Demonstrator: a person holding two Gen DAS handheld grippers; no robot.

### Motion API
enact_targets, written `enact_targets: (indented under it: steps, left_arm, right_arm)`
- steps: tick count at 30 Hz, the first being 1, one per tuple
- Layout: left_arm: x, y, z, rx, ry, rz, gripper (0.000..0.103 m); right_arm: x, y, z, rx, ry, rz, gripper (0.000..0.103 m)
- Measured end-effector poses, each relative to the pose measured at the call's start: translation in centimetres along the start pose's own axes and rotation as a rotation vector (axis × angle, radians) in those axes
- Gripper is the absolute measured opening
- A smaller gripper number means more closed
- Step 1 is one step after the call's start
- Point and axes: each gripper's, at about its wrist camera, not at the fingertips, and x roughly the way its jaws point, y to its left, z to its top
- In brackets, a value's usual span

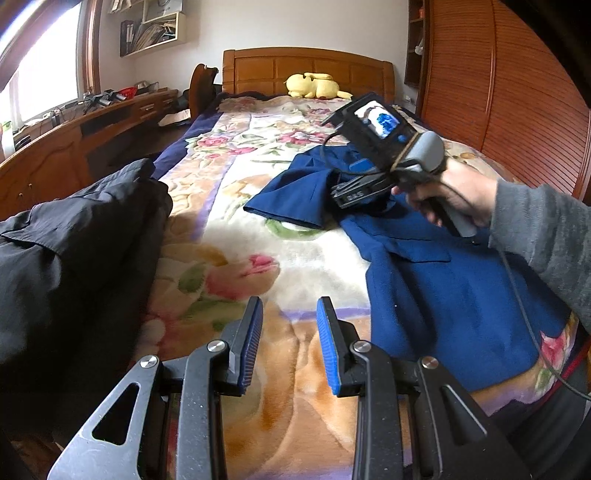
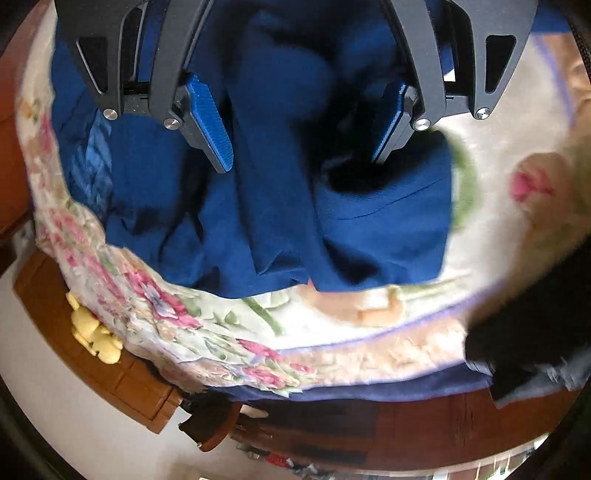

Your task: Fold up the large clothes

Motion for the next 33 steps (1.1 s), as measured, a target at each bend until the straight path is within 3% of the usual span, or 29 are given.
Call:
enact_targets:
  steps: [1, 2, 3, 4, 5, 8, 11, 15, 18, 21, 23, 25, 26, 28, 33]
  left_arm:
    - [0.0, 0.1, 0.0, 0.002, 0.001, 0.002, 0.031]
    - [0.1, 0.1, 0.0, 0.003, 0.002, 0.003, 0.031]
    - [0.1, 0.1, 0.0, 0.006, 0.003, 0.004, 0.031]
    - [0.2, 0.0, 0.0, 0.008, 0.005, 0.004, 0.031]
    - [0.2, -0.1, 0.0, 0.01, 0.007, 0.005, 0.031]
    - [0.2, -0.6, 0.0, 0.019, 0.008, 0.01, 0.031]
    - [-0.3, -1.2, 0.1, 0.029, 0.002, 0.011, 0.031]
    - [-1.0, -2.4, 0.4, 0.032, -0.012, 0.003, 0.031]
    - [-1.3, -3.6, 0.7, 0.048, -0.021, -0.008, 0.031]
    - [-1.3, -4.6, 1.1, 0.057, -0.024, -0.012, 0.031]
    - [-1.2, -5.1, 1.3, 0.055, -0.024, -0.018, 0.031]
    - [-1.2, -5.5, 1.5, 0.052, -0.025, -0.032, 0.031]
    - [-1.2, -5.8, 1.6, 0.053, -0.026, -0.036, 0.031]
    - [-1.2, -6.4, 1.7, 0.058, -0.029, -0.043, 0.031]
    - [-1.0, -7.7, 1.9, 0.076, -0.028, -0.064, 0.031]
  right_arm:
    - [0.4, 0.2, 0.5, -0.008, -0.007, -0.042, 0.071]
    - [0.4, 0.6, 0.7, -0.021, -0.017, -0.068, 0.06]
    - [0.0, 0.9, 0.8, -0.038, -0.028, -0.056, 0.024]
    - [-0.1, 1.1, 0.8, -0.047, -0.032, -0.059, 0.006]
    - [-0.5, 1.1, 0.9, -0.033, -0.046, -0.092, 0.006]
    - [-2.6, -1.1, 0.1, 0.054, -0.156, -0.028, 0.005]
    - [-6.4, -3.8, -2.2, 0.166, -0.244, -0.039, 0.005]
    - [-10.4, -8.2, -6.5, 0.3, -0.276, -0.044, 0.006]
    - [-11.9, -10.7, -10.3, 0.389, -0.249, -0.106, 0.006]
    - [-11.4, -12.7, -14.1, 0.43, -0.129, -0.153, 0.013]
    - [-10.4, -13.3, -16.5, 0.425, -0.036, -0.172, 0.023]
    - [-9.8, -13.7, -19.0, 0.436, 0.029, -0.14, 0.042]
    - [-9.8, -14.0, -20.0, 0.442, 0.047, -0.125, 0.045]
    - [-10.6, -14.0, -21.6, 0.435, 0.054, -0.121, 0.055]
    - [-12.5, -13.3, -22.2, 0.388, 0.001, -0.08, 0.058]
